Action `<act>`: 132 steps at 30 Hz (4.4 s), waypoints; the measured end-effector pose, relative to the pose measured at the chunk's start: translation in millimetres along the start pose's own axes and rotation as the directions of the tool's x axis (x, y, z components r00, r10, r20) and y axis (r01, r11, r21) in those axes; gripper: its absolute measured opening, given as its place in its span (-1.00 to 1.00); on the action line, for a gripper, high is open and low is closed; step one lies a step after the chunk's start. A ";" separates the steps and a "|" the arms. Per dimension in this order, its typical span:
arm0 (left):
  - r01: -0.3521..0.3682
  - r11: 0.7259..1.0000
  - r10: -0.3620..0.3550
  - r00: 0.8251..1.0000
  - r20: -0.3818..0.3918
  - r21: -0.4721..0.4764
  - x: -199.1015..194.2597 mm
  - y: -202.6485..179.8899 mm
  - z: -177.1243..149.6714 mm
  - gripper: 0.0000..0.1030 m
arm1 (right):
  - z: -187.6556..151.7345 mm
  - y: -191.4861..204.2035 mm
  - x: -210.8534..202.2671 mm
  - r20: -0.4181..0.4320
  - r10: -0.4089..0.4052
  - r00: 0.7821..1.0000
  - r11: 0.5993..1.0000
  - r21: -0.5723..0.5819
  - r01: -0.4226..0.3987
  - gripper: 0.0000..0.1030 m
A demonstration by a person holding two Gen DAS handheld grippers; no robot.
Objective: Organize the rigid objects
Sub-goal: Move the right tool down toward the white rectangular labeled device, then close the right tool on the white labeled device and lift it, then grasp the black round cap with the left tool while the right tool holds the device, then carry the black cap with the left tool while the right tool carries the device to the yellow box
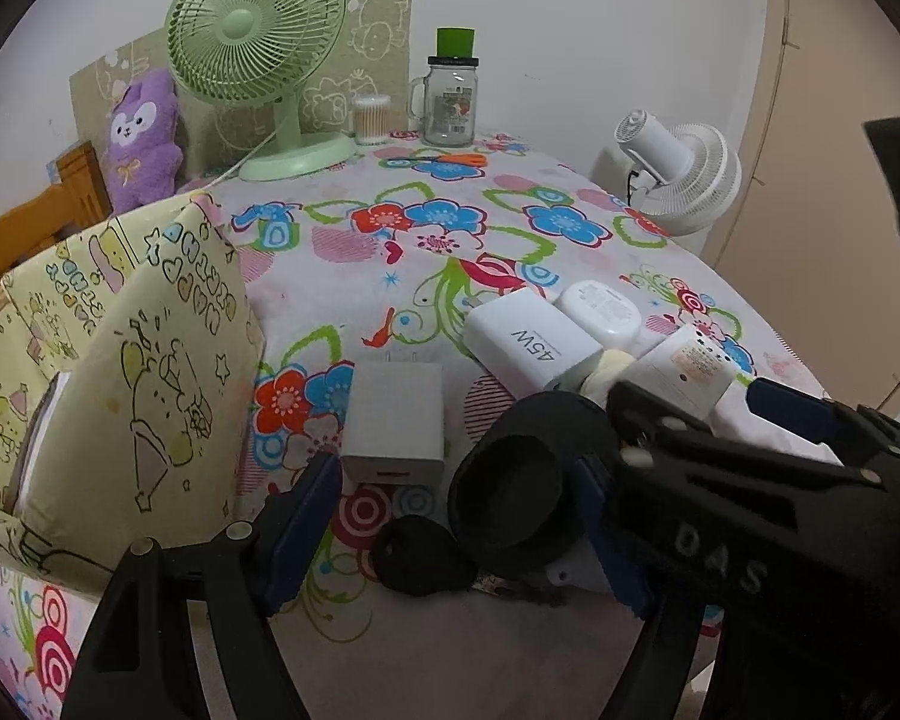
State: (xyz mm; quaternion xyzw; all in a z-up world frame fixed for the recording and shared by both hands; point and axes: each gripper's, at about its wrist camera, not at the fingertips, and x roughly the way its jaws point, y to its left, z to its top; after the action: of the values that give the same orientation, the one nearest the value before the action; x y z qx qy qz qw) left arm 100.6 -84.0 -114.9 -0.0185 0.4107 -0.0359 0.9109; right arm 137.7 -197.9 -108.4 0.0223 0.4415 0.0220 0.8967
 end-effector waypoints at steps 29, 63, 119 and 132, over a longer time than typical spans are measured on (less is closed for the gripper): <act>0.056 0.997 -0.054 0.998 -0.033 0.054 2.1 -11.9 -6.5 0.82 | 9.2 -11.0 3.8 0.026 0.045 0.999 0.996 0.080 -0.047 -0.06; 0.144 0.988 -0.142 0.989 -0.037 0.051 1.3 -14.5 -3.3 -0.91 | -0.8 -15.2 5.7 -0.019 0.046 0.999 0.997 0.058 -0.044 -0.05; 0.045 0.998 -0.045 0.999 0.000 0.041 -25.1 4.5 8.5 0.01 | -1.2 12.1 -32.3 0.021 0.049 0.999 0.999 -0.007 -0.049 -0.09; 0.035 0.997 -0.039 0.998 0.055 0.066 -59.8 13.4 26.7 0.02 | 15.4 29.6 -72.3 0.073 0.027 0.997 0.999 -0.038 -0.024 -0.09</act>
State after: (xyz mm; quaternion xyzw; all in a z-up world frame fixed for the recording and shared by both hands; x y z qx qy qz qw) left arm 81.8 -65.7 -53.4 0.0022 0.3829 -0.0656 0.9214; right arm 105.3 -172.9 -40.0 0.0120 0.4072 0.0407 0.9123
